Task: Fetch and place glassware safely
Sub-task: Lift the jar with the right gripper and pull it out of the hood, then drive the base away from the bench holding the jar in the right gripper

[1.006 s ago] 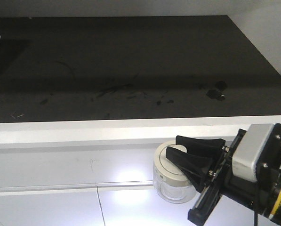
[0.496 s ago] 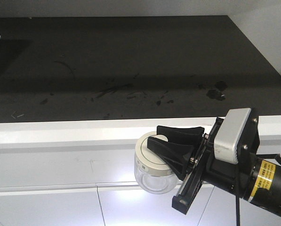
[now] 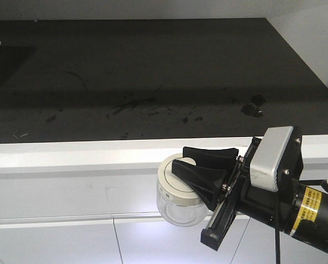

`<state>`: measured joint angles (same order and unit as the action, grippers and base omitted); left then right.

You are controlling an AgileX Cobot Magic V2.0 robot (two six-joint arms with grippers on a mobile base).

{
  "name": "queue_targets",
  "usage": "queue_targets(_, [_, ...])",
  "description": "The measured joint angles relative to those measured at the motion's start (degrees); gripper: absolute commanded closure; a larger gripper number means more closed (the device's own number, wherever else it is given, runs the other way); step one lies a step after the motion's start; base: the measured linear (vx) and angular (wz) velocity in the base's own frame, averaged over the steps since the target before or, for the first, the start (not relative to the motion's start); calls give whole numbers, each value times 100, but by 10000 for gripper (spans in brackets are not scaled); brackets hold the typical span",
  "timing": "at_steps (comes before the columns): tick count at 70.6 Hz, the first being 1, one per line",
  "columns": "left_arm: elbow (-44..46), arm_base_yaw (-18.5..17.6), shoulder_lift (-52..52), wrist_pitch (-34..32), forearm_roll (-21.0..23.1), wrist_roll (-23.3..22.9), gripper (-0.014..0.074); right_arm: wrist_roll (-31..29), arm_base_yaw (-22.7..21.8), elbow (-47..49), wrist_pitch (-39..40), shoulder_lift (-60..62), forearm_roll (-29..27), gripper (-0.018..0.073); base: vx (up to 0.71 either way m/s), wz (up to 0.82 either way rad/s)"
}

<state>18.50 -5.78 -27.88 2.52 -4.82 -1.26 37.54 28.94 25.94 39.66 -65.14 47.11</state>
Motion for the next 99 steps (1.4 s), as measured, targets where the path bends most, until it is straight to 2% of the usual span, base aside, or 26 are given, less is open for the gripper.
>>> queue_targets(49, [0,0,0,0,0,0,603,0,0,0,0,0,0,560,-1,5])
queue_targets(99, [0,0,0,0,0,0,603,0,0,0,0,0,0,560,-6,27])
